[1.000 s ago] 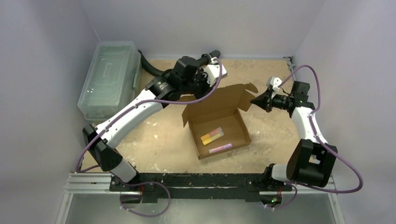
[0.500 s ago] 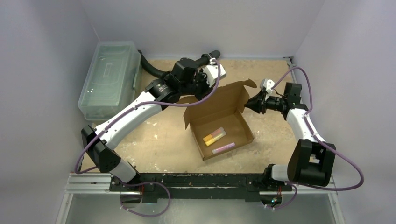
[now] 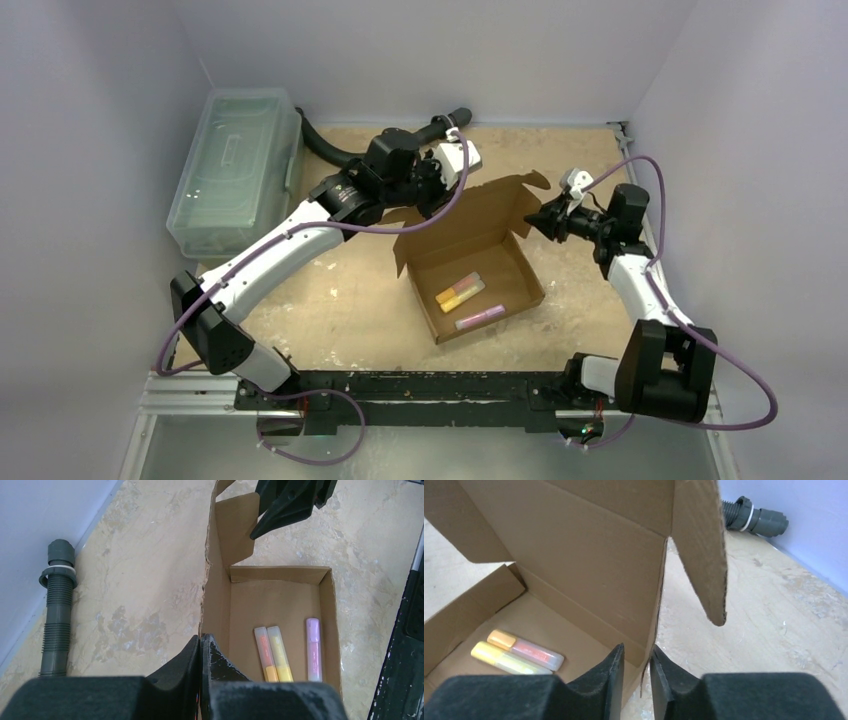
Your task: Fold the paper box
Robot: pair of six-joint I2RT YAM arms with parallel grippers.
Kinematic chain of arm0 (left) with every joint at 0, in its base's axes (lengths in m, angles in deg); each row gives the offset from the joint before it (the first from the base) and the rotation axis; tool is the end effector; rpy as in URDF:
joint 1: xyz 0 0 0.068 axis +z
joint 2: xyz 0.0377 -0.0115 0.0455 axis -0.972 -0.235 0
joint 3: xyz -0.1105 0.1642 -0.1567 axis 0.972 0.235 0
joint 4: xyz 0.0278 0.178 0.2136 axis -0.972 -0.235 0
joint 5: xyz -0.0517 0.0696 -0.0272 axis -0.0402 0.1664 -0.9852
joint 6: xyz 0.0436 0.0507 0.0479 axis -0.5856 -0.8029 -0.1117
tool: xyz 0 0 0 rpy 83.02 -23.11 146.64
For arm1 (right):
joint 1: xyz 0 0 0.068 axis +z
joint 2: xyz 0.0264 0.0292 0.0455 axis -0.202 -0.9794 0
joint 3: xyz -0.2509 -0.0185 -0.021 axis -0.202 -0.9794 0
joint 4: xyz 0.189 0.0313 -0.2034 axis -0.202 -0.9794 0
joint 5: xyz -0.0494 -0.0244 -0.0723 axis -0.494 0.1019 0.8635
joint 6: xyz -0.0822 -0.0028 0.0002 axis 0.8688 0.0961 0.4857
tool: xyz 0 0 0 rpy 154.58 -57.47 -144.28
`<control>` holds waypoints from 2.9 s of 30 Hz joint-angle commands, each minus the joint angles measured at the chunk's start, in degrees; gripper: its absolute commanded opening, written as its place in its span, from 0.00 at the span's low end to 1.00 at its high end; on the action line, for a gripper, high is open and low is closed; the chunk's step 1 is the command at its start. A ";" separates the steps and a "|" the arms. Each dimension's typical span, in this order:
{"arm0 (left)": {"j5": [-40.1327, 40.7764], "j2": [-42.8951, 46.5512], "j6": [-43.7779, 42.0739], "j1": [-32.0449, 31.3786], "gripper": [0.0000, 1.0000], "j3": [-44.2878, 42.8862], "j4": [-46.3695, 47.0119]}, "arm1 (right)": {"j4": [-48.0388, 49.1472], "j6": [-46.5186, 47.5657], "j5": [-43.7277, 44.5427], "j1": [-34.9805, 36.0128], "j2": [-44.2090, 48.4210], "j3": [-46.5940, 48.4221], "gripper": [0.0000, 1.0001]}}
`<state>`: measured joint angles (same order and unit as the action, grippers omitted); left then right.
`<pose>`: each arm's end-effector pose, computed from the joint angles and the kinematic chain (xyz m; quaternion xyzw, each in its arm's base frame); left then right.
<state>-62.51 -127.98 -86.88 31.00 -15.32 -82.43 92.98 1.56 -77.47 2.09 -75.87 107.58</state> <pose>0.2708 -0.2978 0.3669 0.4605 0.7023 -0.2438 0.4851 0.3036 0.0129 0.2184 -0.3755 0.6774 0.2728 0.5707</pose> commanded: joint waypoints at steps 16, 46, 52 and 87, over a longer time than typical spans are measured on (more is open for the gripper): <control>27.16 26.70 21.51 3.82 0.78 20.91 17.21 | 13.76 -8.00 11.80 -0.28 3.75 -3.39 0.00; 6.75 17.30 47.81 3.89 0.17 62.76 61.20 | 13.74 -8.61 7.09 -0.29 1.74 -3.70 0.00; 5.52 14.05 48.15 3.91 0.17 61.65 62.77 | 11.75 -8.24 4.26 -0.26 1.89 -3.44 0.00; 3.39 14.01 48.14 7.89 0.15 69.63 64.95 | 2.58 -19.46 14.36 4.41 7.27 -4.53 0.02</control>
<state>-58.07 -113.57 -39.24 38.17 53.99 -21.36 99.69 -12.78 -65.25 5.30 -69.16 100.84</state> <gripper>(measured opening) 0.159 0.012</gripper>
